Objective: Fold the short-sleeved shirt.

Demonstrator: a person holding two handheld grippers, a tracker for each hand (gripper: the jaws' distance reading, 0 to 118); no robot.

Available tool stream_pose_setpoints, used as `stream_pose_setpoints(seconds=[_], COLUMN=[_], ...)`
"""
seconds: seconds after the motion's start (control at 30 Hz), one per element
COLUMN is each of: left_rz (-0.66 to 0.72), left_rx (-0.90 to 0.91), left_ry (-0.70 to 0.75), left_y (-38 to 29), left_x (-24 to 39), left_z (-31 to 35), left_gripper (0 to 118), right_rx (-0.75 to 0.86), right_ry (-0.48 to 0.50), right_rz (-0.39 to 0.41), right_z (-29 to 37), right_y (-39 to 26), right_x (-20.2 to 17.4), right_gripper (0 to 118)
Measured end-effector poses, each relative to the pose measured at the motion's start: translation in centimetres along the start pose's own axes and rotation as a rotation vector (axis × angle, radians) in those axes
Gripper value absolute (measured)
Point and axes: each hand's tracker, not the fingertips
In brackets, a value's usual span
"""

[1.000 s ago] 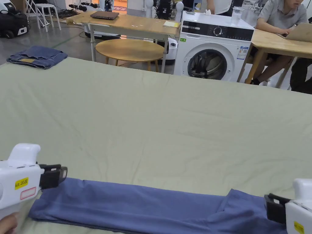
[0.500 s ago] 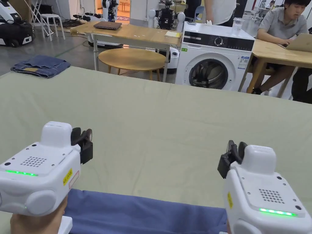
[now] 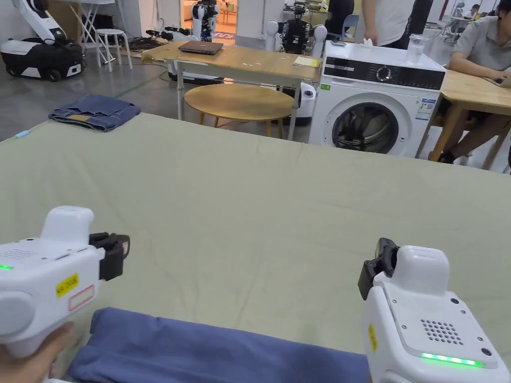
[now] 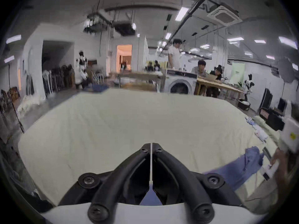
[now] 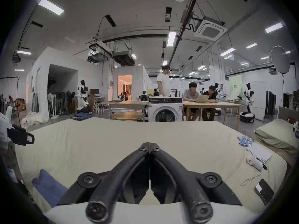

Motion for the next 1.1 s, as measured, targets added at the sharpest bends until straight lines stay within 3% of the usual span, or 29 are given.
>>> stream_pose_setpoints(seconds=[0.2, 0.27, 0.3, 0.33, 0.47, 0.57, 0.73, 0.8, 0.87, 0.9, 0.93, 1.0, 1.03, 1.1], left_rz=[0.235, 0.291, 0.317, 0.346, 0.481, 0.596, 0.821, 0.822, 0.748, 0.724, 0.709, 0.694, 0.740, 0.723], left_rx=[-0.282, -0.331, -0.349, -0.373, -0.459, -0.538, -0.509, -0.507, -0.518, -0.526, -0.542, -0.574, -0.537, -0.515], left_ry=[-0.162, -0.217, -0.245, -0.256, -0.345, -0.437, -0.669, -0.712, -0.735, -0.705, -0.659, -0.557, -0.617, -0.587], left_y=[-2.6, -3.6, -4.2, -4.6, -6.7, -8.7, -11.6, -12.2, -12.0, -12.0, -12.1, -12.6, -12.6, -12.2], left_x=[-8.3, -9.6, -10.5, -11.1, -13.2, -14.3, -13.7, -12.7, -11.6, -11.1, -11.1, -10.7, -10.7, -10.9], left_z=[-1.0, -1.3, -1.7, -2.0, -3.7, -5.6, -7.9, -8.5, -8.9, -9.0, -9.2, -9.5, -9.4, -8.9], left_gripper=[0, 19, 43, 56, 70, 71, 71, 68, 44, 15, 4, 3, 3, 2], right_rx=[-0.037, -0.058, -0.067, -0.074, -0.096, -0.116, -0.139, -0.149, -0.162, -0.168, -0.170, -0.176, -0.178, -0.181], right_ry=[0.029, 0.047, 0.048, 0.049, 0.058, 0.062, 0.063, 0.064, 0.066, 0.067, 0.069, 0.071, 0.070, 0.076], right_rz=[0.030, 0.025, 0.023, 0.023, 0.029, 0.039, 0.043, 0.039, 0.031, 0.025, 0.022, 0.027, 0.029, 0.027], right_z=[-0.2, -0.4, -0.5, -0.6, -0.8, -0.9, -1.1, -1.1, -1.2, -1.2, -1.2, -1.2, -1.2, -1.1], right_y=[-0.7, -1.0, -1.1, -1.2, -1.7, -2.1, -2.7, -3.0, -3.2, -3.3, -3.4, -3.5, -3.5, -3.6], right_x=[-0.1, -0.1, -0.1, -0.3, -0.5, -0.5, -0.5, -0.4, -0.4, -0.4, -0.4, -0.5, -0.5, -0.4], right_gripper=[0, 0, 0, 0, 0, 0, 0, 0, 0, 0, 0, 0, 0, 0])
